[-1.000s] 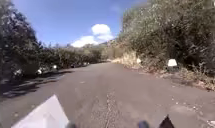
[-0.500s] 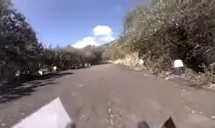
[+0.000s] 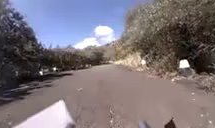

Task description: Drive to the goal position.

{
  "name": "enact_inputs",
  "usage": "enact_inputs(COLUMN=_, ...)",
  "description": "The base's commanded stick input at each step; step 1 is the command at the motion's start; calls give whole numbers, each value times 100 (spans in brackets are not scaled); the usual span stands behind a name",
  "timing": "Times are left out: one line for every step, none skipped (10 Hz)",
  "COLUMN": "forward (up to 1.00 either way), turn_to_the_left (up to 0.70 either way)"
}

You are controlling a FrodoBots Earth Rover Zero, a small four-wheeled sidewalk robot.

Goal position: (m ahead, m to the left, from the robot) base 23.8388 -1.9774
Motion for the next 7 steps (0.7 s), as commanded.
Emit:
enact_inputs(forward=50, turn_to_the_left=0)
enact_inputs(forward=50, turn_to_the_left=0)
enact_inputs(forward=50, turn_to_the_left=0)
enact_inputs(forward=50, turn_to_the_left=-15)
enact_inputs(forward=50, turn_to_the_left=-50)
enact_inputs(forward=50, turn_to_the_left=-50)
enact_inputs(forward=50, turn_to_the_left=-50)
